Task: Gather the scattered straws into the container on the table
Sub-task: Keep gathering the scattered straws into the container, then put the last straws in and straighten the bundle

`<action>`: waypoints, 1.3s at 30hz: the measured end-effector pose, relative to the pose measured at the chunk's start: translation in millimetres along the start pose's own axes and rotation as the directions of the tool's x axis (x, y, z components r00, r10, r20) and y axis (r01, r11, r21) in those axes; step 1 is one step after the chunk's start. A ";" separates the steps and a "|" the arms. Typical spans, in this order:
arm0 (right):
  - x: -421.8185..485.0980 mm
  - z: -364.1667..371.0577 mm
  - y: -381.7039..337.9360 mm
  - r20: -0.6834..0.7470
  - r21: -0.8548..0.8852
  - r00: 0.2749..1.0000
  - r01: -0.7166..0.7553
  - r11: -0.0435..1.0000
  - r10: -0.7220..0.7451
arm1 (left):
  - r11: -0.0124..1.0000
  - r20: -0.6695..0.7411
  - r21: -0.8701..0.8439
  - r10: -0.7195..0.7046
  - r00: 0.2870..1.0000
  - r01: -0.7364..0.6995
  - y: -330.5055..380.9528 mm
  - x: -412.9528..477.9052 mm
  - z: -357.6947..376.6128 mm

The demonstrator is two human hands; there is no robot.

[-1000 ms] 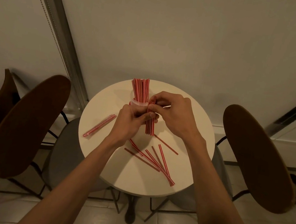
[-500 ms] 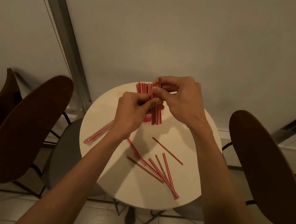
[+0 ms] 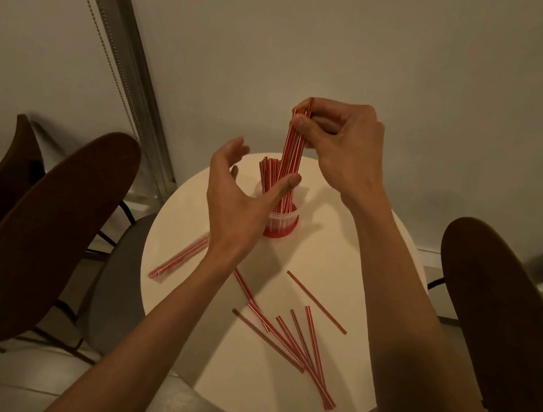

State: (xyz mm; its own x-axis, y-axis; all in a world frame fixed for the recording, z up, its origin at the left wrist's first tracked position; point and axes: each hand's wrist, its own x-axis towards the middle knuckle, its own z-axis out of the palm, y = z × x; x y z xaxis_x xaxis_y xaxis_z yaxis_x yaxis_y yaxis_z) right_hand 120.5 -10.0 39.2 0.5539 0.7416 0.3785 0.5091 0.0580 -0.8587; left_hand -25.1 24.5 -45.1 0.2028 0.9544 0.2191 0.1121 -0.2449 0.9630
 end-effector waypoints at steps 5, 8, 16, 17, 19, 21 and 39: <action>-0.5 22.5 23.7 0.093 -0.072 0.994 -0.057 0.996 0.064 | 0.976 0.181 0.158 -0.176 0.968 0.148 -22.4 -3.9 10.0; -5.0 34.1 36.2 0.152 -0.110 0.984 -0.074 0.991 0.091 | 0.968 0.228 0.195 -0.202 0.952 0.159 -31.5 -1.1 13.2; -13.5 45.5 46.1 0.218 -0.372 0.970 -0.022 0.928 0.110 | 0.975 0.220 0.198 -0.148 0.964 0.105 -32.4 -1.4 11.6; -13.3 46.2 45.6 0.211 -0.395 0.970 -0.027 0.918 0.119 | 0.973 0.221 0.205 -0.151 0.963 0.105 -32.5 -1.2 11.1; -13.8 47.2 44.8 0.202 -0.419 0.968 -0.054 0.906 0.151 | 0.971 0.232 0.215 -0.155 0.960 0.105 -31.2 -1.1 10.3; -15.1 47.4 44.3 0.187 -0.434 0.967 -0.079 0.897 0.176 | 0.967 0.255 0.232 -0.165 0.953 0.105 -28.7 0.2 8.6; -105.9 -15.0 42.5 0.211 -0.722 0.881 -0.151 0.675 0.423 | 0.873 0.455 0.338 0.176 0.873 -0.352 -28.4 -69.7 -51.0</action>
State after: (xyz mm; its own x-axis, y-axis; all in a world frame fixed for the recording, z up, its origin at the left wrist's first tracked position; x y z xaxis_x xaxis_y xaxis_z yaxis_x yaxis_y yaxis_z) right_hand 93.4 -96.2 -32.2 0.5642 0.8192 -0.1031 0.7359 -0.5555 -0.3870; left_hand -92.1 -26.3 -79.8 0.6394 0.7123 0.2893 0.3549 -0.6072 0.7109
